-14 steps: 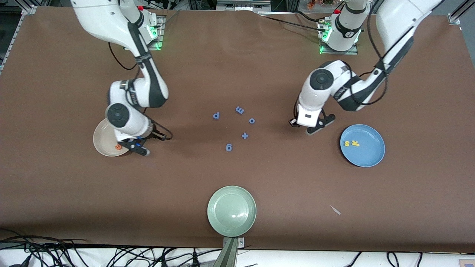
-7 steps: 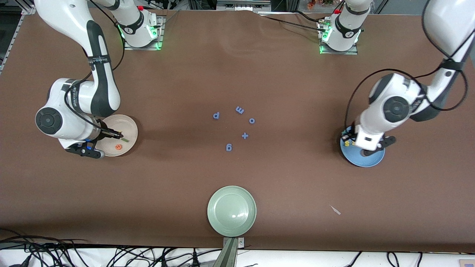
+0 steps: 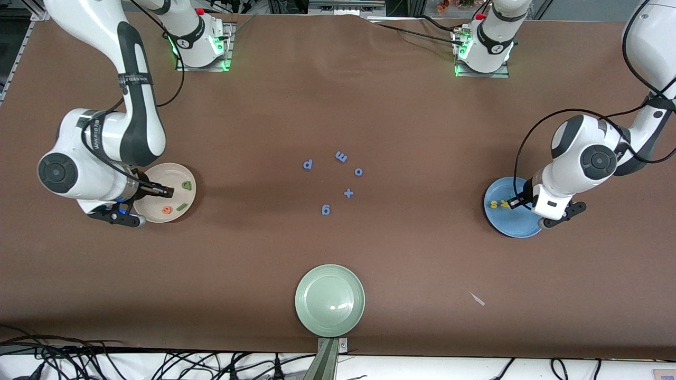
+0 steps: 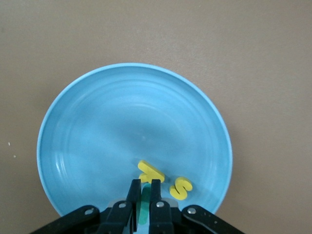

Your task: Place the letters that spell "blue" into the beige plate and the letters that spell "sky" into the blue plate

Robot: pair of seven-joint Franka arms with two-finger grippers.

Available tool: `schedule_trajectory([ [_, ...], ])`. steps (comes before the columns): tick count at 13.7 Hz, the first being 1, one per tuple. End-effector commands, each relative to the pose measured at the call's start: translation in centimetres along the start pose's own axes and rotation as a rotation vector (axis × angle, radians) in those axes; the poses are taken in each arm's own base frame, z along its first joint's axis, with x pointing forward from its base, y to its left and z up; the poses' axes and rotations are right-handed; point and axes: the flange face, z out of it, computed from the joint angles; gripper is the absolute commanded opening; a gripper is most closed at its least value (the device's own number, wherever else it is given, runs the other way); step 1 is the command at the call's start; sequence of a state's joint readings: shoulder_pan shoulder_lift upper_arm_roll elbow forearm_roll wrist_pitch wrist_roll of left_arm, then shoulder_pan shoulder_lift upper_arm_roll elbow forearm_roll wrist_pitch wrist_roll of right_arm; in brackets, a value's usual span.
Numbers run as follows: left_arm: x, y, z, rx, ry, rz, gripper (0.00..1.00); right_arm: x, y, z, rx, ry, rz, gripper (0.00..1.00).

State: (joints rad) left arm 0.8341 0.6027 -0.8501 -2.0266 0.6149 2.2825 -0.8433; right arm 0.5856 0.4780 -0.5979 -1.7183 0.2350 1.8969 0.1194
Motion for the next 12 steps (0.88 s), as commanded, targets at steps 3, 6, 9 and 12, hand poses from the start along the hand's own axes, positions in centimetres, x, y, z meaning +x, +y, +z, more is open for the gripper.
schedule_trajectory([
  [3, -0.5, -0.2, 0.0, 0.034, -0.004, 0.017, 0.72, 0.3, -2.5, -8.4, 0.029, 0.055, -0.027, 0.65],
  [6, -0.4, 0.7, -1.6, 0.037, -0.002, -0.005, 0.84, -0.8, -2.4, -13.9, 0.028, 0.055, -0.076, 0.76],
  [9, 0.4, 2.5, -5.9, 0.023, 0.050, -0.031, 1.00, -1.1, 1.7, -18.8, 0.030, 0.103, -0.123, 1.00],
  [12, 2.5, 2.5, -11.4, 0.071, 0.062, -0.052, 1.00, -2.1, 3.5, -21.7, 0.056, 0.155, -0.142, 1.00],
])
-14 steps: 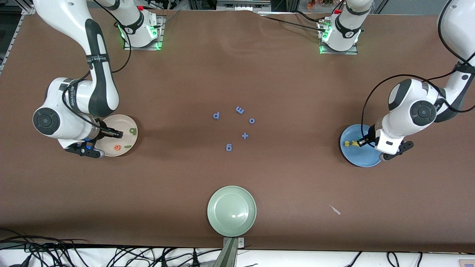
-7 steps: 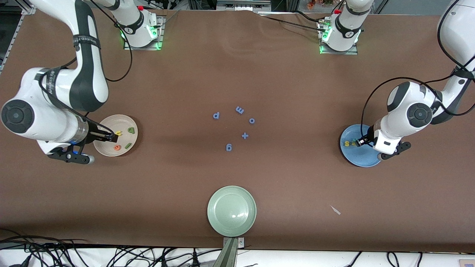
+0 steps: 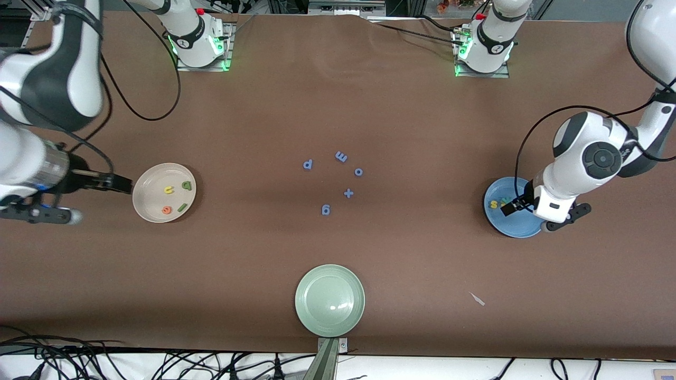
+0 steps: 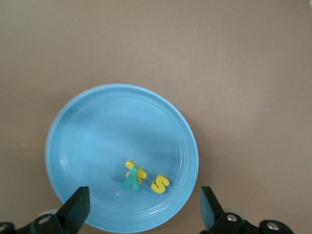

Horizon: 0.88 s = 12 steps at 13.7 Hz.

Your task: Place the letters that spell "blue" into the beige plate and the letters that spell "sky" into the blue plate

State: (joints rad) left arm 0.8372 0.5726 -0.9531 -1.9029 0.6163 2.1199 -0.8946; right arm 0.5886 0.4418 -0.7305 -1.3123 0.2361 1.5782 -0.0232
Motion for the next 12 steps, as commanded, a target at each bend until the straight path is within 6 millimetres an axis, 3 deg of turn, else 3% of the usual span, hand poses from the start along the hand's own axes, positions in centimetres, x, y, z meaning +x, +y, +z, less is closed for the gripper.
schedule_trajectory([
  [1, 2.5, -0.8, -6.8, 0.051, 0.014, -0.028, 1.00, -1.5, 0.9, -3.4, 0.073, 0.031, -0.028, 1.00],
  [5, 6.7, -5.0, -16.7, -0.025, -0.048, 0.027, 1.00, -4.8, 4.2, -6.7, 0.116, 0.007, -0.054, 1.00],
  [8, 7.5, -7.9, -21.4, -0.025, -0.080, 0.076, 1.00, -7.2, 4.2, -7.7, 0.045, 0.010, -0.097, 1.00],
  [10, 7.9, -9.9, -24.6, -0.032, -0.076, 0.108, 1.00, -7.7, 4.2, -8.1, 0.046, 0.016, -0.099, 1.00],
  [12, 8.1, -10.5, -26.0, -0.042, -0.064, 0.103, 1.00, -7.7, 4.2, -8.0, 0.055, 0.009, -0.097, 1.00],
])
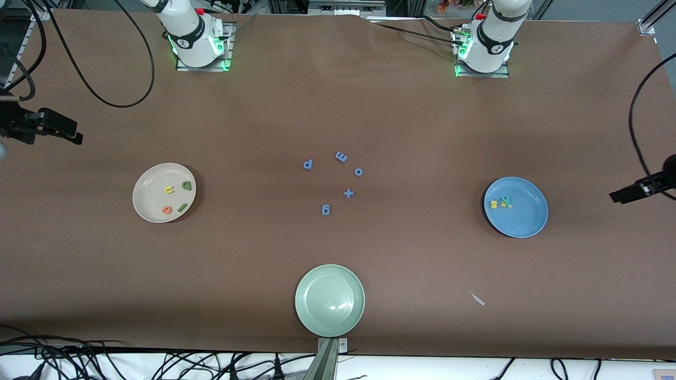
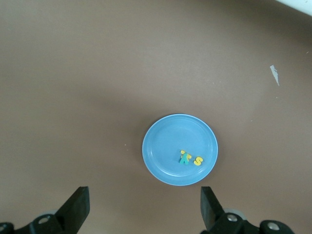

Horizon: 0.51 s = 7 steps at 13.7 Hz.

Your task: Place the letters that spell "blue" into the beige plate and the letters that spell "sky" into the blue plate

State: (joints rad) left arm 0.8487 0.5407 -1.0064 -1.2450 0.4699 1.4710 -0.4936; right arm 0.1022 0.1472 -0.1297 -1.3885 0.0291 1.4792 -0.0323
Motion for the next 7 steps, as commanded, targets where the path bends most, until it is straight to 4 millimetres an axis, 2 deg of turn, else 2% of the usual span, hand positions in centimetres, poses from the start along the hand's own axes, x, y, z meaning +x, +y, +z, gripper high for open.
schedule_trajectory([
  [1, -0.7, -0.2, -2.7, -0.023, 0.010, 0.063, 1.00, -0.8, -0.5, 0.5, -0.002, -0.015, -0.009, 1.00],
  [2, -1.4, 0.1, -3.6, -0.022, 0.023, 0.120, 1.00, -0.9, -0.7, 0.4, -0.001, -0.011, -0.013, 1.00],
  [4, -2.2, -0.4, -5.2, -0.052, 0.032, 0.111, 1.00, -0.9, -0.8, 0.2, 0.005, -0.006, -0.013, 1.00],
  [7, -4.3, 1.4, -7.2, -0.028, 0.067, 0.127, 1.00, -0.9, -0.9, 0.1, 0.006, -0.006, 0.001, 1.00],
])
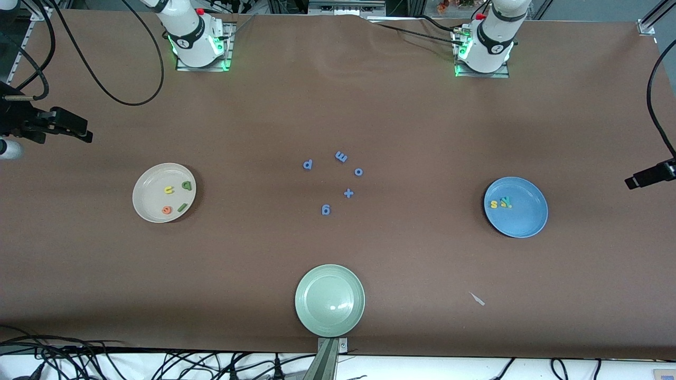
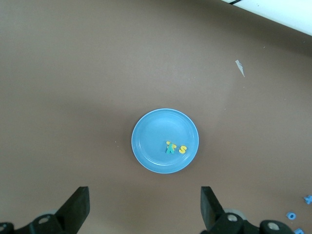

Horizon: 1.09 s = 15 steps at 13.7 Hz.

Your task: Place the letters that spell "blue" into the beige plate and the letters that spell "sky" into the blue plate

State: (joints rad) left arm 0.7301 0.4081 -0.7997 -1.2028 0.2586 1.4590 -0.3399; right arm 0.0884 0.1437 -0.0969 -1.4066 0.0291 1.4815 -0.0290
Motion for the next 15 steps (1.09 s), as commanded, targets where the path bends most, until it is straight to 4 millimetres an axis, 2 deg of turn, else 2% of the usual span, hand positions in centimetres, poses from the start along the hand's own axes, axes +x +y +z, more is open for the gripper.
schedule_trajectory([
  [1, -2.5, 1.4, -3.1, 0.037, 0.049, 0.069, 1.00, -0.8, 0.0, -0.3, 0.002, 0.001, 0.016, 1.00],
  [3, -3.7, 1.4, -3.9, 0.036, 0.046, 0.115, 1.00, -0.8, 0.2, 0.0, 0.002, -0.014, 0.018, 1.00],
  [5, -6.5, 2.7, -3.1, 0.090, 0.020, 0.166, 1.00, -1.2, 0.2, -0.2, 0.003, -0.028, 0.018, 1.00],
  [7, -8.4, 4.3, -2.0, 0.086, -0.009, 0.186, 1.00, -1.1, 0.2, -0.4, -0.011, -0.019, 0.015, 1.00],
  [10, -9.4, 4.3, -2.2, 0.079, -0.047, 0.200, 1.00, -1.0, -0.3, -0.4, -0.010, -0.016, 0.007, 1.00],
  [13, -9.5, 4.7, -2.8, 0.041, -0.058, 0.205, 1.00, -0.6, -1.4, 0.2, -0.017, -0.020, -0.014, 1.00],
  [15, -9.1, 4.4, -2.5, 0.042, -0.062, 0.199, 1.00, -0.4, -1.5, 0.6, -0.017, -0.027, -0.016, 1.00],
])
